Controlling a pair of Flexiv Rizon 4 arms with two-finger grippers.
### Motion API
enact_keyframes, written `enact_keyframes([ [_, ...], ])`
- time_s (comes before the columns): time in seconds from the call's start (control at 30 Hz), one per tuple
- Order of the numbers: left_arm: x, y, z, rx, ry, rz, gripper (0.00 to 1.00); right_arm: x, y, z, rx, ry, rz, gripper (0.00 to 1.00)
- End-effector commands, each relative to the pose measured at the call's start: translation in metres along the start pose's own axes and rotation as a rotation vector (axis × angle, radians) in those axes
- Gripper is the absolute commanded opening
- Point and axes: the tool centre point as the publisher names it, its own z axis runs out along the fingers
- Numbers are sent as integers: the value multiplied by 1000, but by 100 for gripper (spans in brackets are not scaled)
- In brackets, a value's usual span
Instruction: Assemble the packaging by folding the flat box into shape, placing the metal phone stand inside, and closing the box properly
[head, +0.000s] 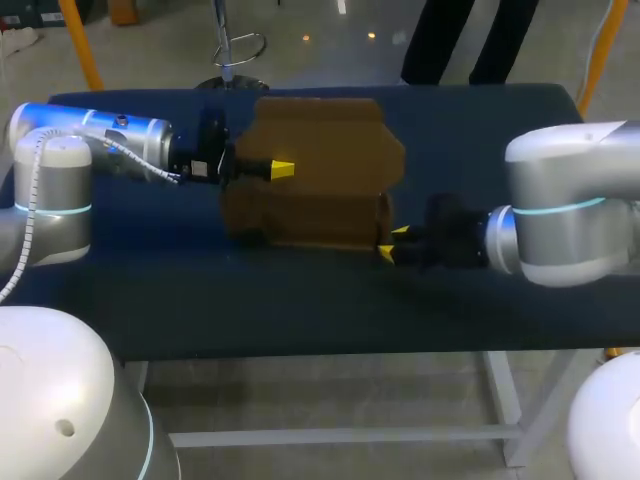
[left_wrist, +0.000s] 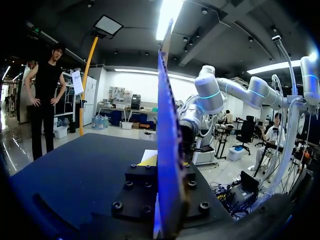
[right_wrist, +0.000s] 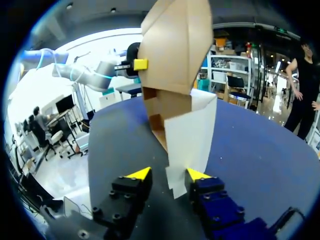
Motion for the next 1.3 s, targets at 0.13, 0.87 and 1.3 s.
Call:
enact_keyframes([
  [0.13,-2,4,-1,1,5,0,0,3,6,16,13,7,-5,47],
  [0.87,-2,4,-1,1,5,0,0,28,9,7,26,-17,-19,49],
  [1.3,-2,4,-1,1,5,0,0,37,-8,-27,12,-48,-11,49],
])
